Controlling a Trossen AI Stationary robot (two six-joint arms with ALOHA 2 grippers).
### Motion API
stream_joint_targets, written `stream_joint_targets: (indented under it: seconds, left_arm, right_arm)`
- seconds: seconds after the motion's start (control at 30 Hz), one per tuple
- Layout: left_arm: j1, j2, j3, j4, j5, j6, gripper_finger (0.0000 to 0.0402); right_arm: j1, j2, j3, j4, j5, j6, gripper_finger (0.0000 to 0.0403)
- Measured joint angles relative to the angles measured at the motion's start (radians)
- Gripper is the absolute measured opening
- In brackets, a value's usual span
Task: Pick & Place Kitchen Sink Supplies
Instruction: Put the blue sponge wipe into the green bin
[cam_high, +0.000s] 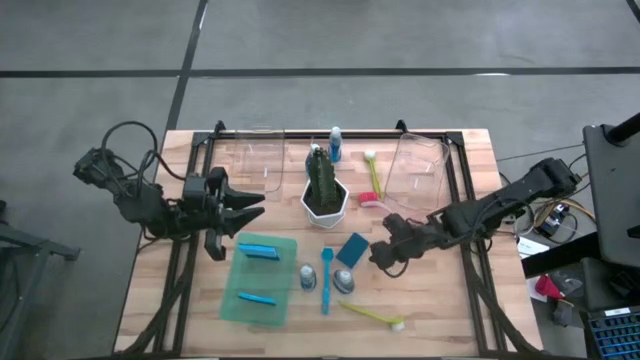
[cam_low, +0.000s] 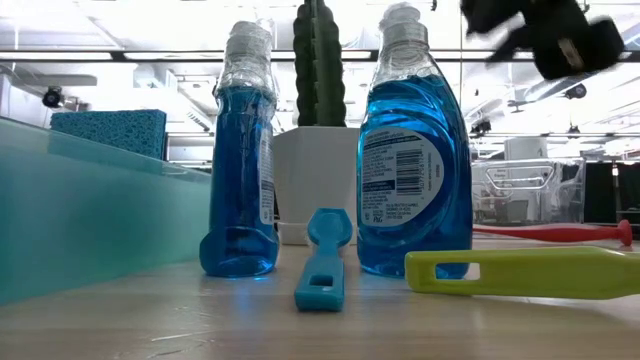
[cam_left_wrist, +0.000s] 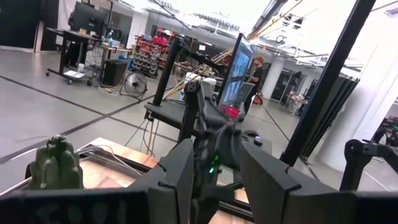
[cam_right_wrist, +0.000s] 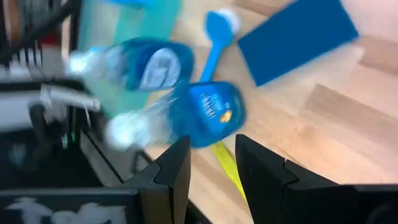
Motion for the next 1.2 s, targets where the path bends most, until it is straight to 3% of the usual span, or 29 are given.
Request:
stream_joint_targets:
  seconds: [0.3, 0.5, 0.63, 1.2]
  left_arm:
    - [0.000, -0.004, 0.000, 0.000, 0.000, 0.001, 0.0122]
    - [0.000, -0.004, 0.000, 0.000, 0.000, 0.001, 0.0122]
    - [0.000, -0.004, 0.000, 0.001, -0.012, 0.002, 0.0122]
    - [0.000, -0.016, 0.000, 0.001, -0.019, 0.027, 0.0122]
  right_arm:
    - [0.005, 0.001, -0.264, 0.227, 0.163, 0.377, 0.0106]
    - [0.005, 0.004, -0.351, 0.337, 0.257, 0.465, 0.0090]
    - [-0.002, 0.035, -0.360, 0.361, 0.329, 0.475, 0.0089]
    - [-0.004, 0.337, -0.253, 0.481, 0.279, 0.550, 0.0073]
